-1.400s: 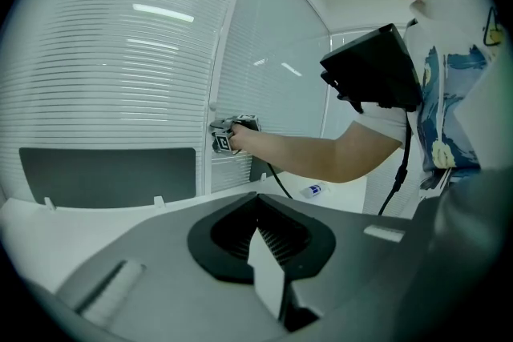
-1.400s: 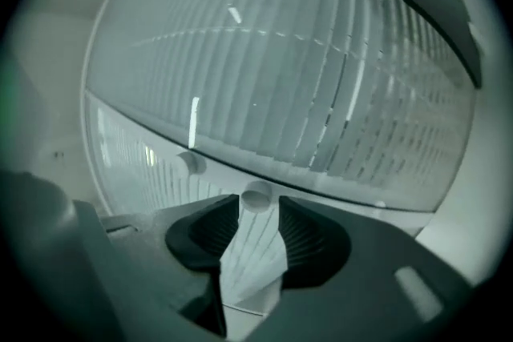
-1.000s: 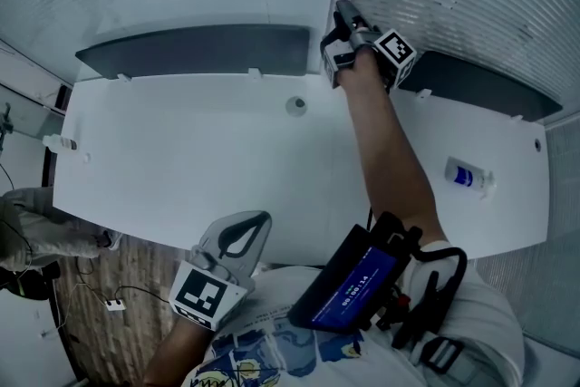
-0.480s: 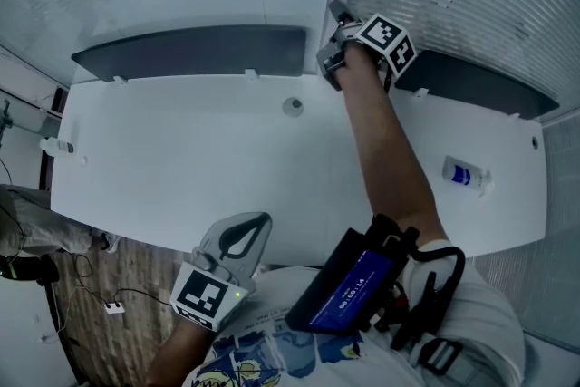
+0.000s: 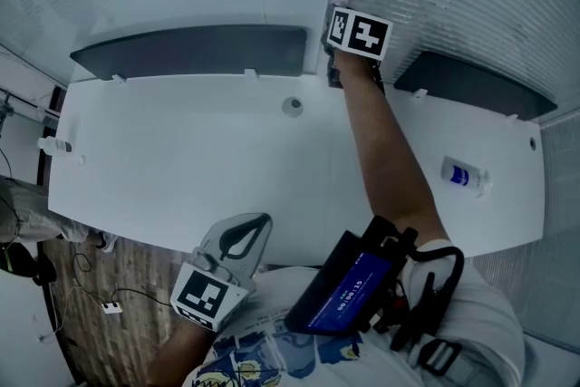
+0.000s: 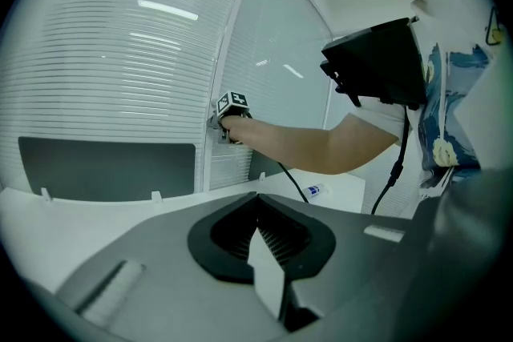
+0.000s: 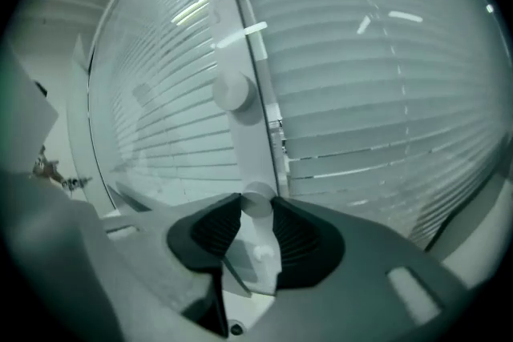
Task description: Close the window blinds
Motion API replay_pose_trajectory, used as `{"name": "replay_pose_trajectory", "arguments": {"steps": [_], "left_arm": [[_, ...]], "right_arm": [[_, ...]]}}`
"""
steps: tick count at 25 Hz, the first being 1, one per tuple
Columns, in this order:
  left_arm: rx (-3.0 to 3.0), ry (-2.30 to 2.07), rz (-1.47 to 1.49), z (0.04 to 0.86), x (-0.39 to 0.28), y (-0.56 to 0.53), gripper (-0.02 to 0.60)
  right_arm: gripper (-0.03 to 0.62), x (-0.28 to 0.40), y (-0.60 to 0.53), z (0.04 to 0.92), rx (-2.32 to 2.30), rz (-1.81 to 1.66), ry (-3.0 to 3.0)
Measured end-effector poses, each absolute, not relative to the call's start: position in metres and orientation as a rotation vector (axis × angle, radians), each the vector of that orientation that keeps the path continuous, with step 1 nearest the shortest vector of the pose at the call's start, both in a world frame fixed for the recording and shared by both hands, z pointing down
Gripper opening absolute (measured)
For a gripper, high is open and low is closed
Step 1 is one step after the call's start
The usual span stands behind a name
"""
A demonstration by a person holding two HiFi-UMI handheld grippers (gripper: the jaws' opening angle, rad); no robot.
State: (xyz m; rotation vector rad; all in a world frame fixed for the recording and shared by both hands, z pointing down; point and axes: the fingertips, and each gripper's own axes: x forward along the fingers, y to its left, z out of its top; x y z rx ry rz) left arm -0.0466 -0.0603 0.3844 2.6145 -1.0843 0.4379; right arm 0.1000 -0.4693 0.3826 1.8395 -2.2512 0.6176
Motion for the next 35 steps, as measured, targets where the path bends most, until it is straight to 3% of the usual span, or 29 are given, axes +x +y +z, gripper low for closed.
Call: {"name": "replay_pose_trajectory", "arguments": {"steps": [11,16,25,35], "left_arm": [[2.613,-1.088,0.430,0.385,-0.048,-0.061,0.003],[2.628,-1.088,0.427,0.385,-0.050,-0.061,0.003],[2.611,-1.084,0.439,0.381,-0.051,-0.064,0.003],[2.609,-1.061,0.449,0.381,-0.044,-0.063,0.003]], "right_arm": [[0.126,0.092,-0.473,0.382,1.629,-0.127,-1.824],[0.127,0.091,-0.474,0.384,1.615,-0.167,-1.796],[0.147,0.094,-0.465,0.372,1.823,0.324,-2.316],[0.150,0.110,-0.461,0.390,1.821,1.629,-2.669]]}}
